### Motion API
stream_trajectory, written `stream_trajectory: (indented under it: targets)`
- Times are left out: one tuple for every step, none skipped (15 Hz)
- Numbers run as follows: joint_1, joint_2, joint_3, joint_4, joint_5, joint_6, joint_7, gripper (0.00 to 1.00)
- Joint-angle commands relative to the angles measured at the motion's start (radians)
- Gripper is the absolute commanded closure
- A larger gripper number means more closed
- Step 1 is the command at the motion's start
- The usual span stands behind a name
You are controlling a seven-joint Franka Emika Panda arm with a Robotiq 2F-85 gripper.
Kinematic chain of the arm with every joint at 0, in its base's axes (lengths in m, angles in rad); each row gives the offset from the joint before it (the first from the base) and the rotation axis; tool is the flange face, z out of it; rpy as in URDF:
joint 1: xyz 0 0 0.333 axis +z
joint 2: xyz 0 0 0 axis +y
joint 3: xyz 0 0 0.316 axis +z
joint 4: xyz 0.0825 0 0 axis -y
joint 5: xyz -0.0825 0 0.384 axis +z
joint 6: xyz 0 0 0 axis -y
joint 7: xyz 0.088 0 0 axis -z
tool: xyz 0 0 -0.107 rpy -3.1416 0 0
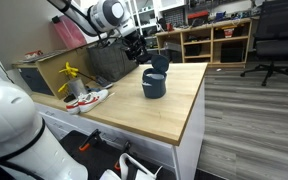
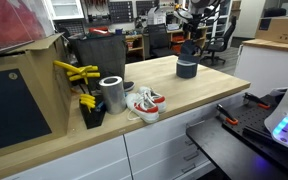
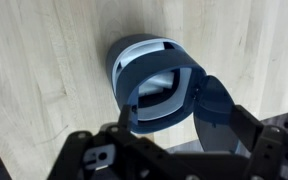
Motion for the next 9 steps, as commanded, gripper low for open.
stream_trajectory:
  targets:
    - [0.023, 0.029, 0.016, 0.036, 0.031, 0.005, 0.045, 0.00]
    - [0.033, 0.026, 0.022, 0.041, 0.051, 0.002, -0.002, 0.00]
    - [0.042, 0.021, 0.028, 0.045, 0.086, -0.003, -0.073, 0.00]
    - [0.049, 0.015, 0.034, 0.049, 0.104, -0.010, -0.120, 0.00]
    - [0.055, 0.009, 0.038, 0.057, 0.140, -0.022, -0.201, 0.00]
    - [0.060, 0.008, 0.040, 0.068, 0.172, -0.038, -0.287, 0.00]
    - [0.063, 0.010, 0.042, 0.080, 0.205, -0.061, -0.372, 0.00]
    - [0.064, 0.011, 0.041, 0.092, 0.233, -0.085, -0.449, 0.00]
    - [0.061, 0.014, 0.038, 0.102, 0.255, -0.105, -0.529, 0.00]
